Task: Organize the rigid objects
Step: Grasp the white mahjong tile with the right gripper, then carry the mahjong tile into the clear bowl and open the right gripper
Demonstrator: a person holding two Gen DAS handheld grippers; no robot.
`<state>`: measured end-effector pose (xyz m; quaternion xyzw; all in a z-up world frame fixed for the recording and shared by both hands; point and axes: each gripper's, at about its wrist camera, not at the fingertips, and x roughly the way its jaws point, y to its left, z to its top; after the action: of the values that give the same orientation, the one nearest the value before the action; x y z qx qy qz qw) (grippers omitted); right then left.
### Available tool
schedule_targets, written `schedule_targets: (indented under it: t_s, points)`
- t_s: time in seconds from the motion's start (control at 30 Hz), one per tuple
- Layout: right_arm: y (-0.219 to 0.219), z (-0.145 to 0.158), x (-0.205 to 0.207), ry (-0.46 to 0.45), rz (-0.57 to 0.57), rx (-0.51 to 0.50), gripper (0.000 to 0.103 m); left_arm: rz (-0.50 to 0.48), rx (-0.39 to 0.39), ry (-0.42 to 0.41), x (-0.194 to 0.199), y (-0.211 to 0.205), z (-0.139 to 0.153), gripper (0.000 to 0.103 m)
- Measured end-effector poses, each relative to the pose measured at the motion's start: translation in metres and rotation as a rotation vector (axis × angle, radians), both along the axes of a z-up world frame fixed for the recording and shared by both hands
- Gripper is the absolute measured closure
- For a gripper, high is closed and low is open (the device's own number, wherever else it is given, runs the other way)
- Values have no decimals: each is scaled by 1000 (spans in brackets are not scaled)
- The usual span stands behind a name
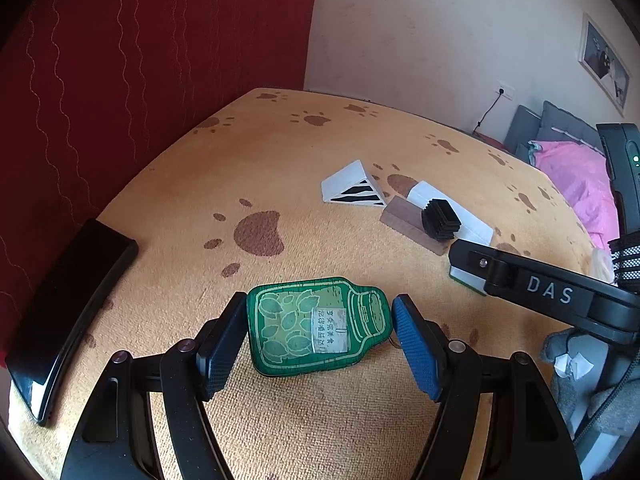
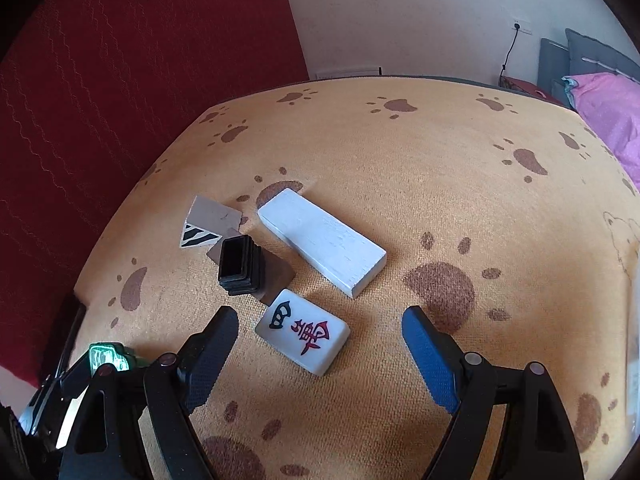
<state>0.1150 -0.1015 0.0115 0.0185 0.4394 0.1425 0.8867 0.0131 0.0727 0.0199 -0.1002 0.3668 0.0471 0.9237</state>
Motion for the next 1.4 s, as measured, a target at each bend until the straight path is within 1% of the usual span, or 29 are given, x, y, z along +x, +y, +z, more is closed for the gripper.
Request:
schedule_targets:
  t_s: [0.07, 0.27, 0.43, 0.53, 0.63, 0.7, 0.73, 0.8, 0.83, 0.87, 0.9, 1.1, 1.4]
  points:
    - [-1, -1, -1, -11, -7, -32, 16, -1, -5, 2, 0, 1, -1, 30]
    - [-18, -2, -9, -29, -34, -68, 16, -8, -16, 8, 2, 1, -3, 30]
    - [-37, -1, -14, -25, -73, -57, 16, -12, -24, 9, 2, 2, -3, 30]
    - [-37, 1, -14, -30, -66, -49, 16, -16, -24, 9, 2, 2, -4, 30]
    - [-28, 2, -14, -48, -31, -62, 17, -19, -24, 10, 3, 1, -4, 30]
    - [-19, 2, -13, -57, 5, -81, 31, -18, -24, 10, 3, 1, -4, 30]
    - [-15, 1, -13, -60, 21, -91, 35, -18, -24, 10, 3, 1, -4, 30]
    - [-8, -2, -13, -63, 43, -109, 49, -19, -24, 10, 2, 1, -4, 30]
    - [-6, -2, -13, -75, 42, -124, 51, -19, -25, 10, 3, 1, -4, 30]
    - [-5, -2, -13, -81, 45, -133, 54, -18, -25, 10, 2, 1, -4, 30]
    - [-5, -2, -14, -84, 48, -134, 61, -19, -25, 10, 2, 1, -4, 30]
    - [-10, 0, -21, -75, 47, -115, 61, -22, -28, 12, 3, 0, -5, 30]
    - [-32, 11, -40, -82, 8, -65, 61, -22, -28, 12, 3, 0, -5, 30]
